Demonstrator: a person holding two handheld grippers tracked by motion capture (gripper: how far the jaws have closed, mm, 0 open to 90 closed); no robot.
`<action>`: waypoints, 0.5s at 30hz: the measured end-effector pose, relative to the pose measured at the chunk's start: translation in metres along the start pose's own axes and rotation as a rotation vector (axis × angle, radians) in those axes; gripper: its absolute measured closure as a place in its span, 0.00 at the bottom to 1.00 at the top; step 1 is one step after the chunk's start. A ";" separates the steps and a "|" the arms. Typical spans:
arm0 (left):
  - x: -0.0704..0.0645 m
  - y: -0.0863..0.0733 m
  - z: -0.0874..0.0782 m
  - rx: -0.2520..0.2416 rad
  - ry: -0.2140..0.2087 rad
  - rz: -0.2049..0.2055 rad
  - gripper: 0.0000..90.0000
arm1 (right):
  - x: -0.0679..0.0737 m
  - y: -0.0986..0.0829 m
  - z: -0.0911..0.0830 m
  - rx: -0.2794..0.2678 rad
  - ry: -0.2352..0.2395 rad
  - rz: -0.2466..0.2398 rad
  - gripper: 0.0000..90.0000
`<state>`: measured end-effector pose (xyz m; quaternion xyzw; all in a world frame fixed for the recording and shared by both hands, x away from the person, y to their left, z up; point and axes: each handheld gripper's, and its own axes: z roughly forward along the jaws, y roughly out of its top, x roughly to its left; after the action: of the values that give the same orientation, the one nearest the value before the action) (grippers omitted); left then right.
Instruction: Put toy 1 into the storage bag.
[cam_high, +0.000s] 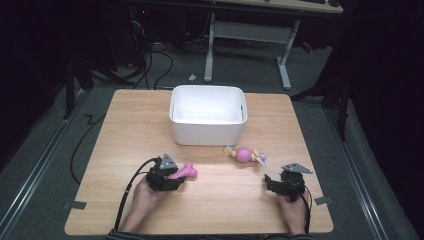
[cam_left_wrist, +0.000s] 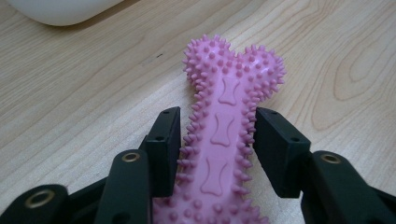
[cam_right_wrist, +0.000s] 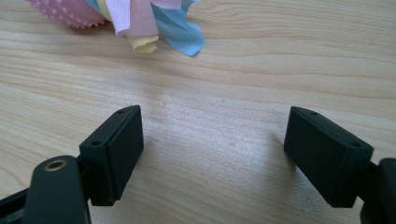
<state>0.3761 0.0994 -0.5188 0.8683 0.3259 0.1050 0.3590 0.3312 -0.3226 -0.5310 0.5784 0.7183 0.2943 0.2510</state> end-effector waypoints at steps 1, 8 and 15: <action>0.000 0.000 0.000 0.003 -0.004 0.002 0.59 | 0.000 0.000 0.000 0.001 0.000 0.001 0.22; 0.001 0.000 -0.001 0.000 -0.015 0.005 0.63 | 0.000 0.000 0.000 0.000 0.000 0.000 0.22; 0.000 0.001 -0.001 -0.004 -0.015 0.006 0.65 | 0.000 0.000 0.000 0.000 0.001 0.000 0.22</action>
<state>0.3765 0.0998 -0.5180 0.8693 0.3205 0.1000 0.3627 0.3313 -0.3226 -0.5310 0.5782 0.7184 0.2945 0.2509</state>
